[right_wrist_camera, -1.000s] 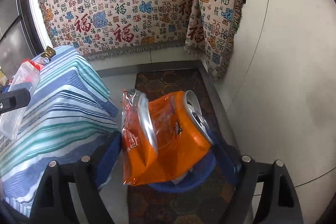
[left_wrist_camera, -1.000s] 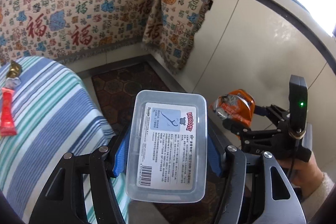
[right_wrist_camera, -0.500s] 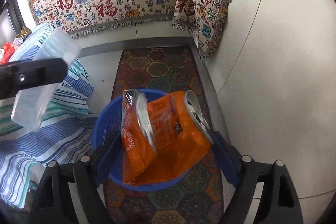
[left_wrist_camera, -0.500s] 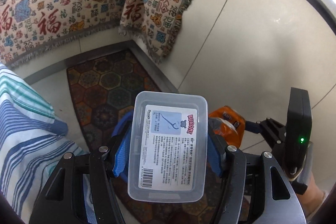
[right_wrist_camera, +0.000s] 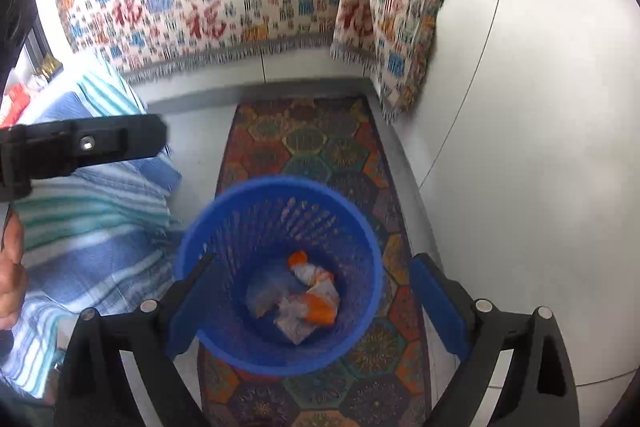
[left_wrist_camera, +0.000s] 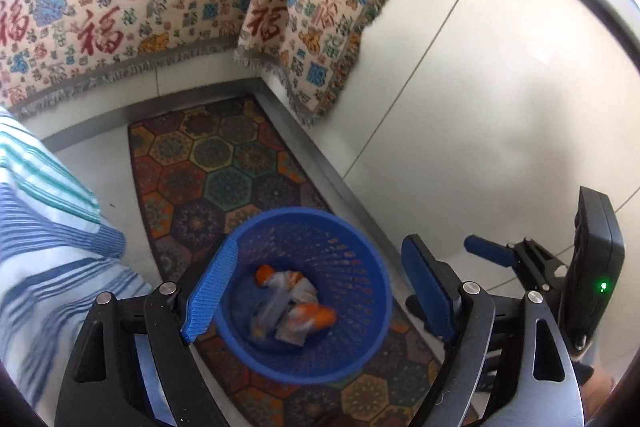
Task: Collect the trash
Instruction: 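Move both tools back over the table toward the remaining trash, then grasp the red snack wrapper with the right tool and lift it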
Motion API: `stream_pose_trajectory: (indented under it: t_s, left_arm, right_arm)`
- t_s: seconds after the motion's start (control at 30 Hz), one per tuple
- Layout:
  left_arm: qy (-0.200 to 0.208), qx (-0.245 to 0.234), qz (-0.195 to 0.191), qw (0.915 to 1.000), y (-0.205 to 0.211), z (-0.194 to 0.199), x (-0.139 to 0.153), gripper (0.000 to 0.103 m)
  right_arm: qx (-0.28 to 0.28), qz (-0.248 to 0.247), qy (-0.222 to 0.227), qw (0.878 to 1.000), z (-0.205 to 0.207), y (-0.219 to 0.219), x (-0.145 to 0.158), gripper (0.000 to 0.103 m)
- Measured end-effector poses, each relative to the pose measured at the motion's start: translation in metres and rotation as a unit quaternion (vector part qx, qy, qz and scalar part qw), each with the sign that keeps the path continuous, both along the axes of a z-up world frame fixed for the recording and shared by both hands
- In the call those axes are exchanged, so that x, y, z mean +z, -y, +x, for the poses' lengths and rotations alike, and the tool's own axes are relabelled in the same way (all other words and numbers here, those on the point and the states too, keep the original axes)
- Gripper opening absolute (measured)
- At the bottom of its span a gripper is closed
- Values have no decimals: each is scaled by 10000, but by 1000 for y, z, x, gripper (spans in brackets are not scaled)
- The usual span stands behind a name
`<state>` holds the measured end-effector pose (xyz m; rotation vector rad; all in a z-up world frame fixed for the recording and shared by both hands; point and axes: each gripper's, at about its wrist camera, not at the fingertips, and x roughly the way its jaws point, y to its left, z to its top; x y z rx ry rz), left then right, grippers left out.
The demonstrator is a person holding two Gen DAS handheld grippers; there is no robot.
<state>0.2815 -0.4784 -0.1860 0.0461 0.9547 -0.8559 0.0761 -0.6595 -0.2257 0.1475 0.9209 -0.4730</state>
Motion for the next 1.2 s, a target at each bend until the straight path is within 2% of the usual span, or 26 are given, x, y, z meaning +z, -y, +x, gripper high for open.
stream_pose_trajectory:
  t_s: [0.13, 0.2, 0.3, 0.4, 0.57, 0.73, 0.83, 0.97, 1.2]
  left_arm:
    - [291, 160, -58, 9994, -43, -20, 42, 86]
    - [387, 251, -130, 9989, -72, -34, 62, 91]
    - [522, 404, -151, 9977, -117, -57, 84, 92]
    - [566, 629, -72, 9964, -162, -76, 99, 93]
    - [661, 1204, 202, 9903, -237, -93, 108, 94]
    - [754, 1892, 658, 9768, -316, -87, 90, 95]
    - [809, 2374, 956, 9633, -366, -76, 73, 95]
    - [695, 2943, 1127, 9465, -427, -54, 48, 95]
    - [440, 3479, 1352, 9267, -493, -13, 10, 95]
  right_arm:
    - [5, -257, 445, 9987, -1, -17, 34, 96]
    - [26, -340, 669, 9972, 1, -30, 53, 96]
    - [171, -449, 982, 9940, 8, -56, 80, 96]
    - [453, -560, 1272, 9893, 22, -88, 102, 96]
    - [1041, -643, 1524, 9807, 49, -156, 121, 96]
    - [1591, -659, 1480, 9739, 84, -224, 121, 96]
    - [1881, -576, 1369, 9709, 108, -266, 113, 96]
    - [2172, -310, 1043, 9700, 137, -306, 90, 96]
    - [2509, -278, 356, 9670, 180, -350, 44, 96]
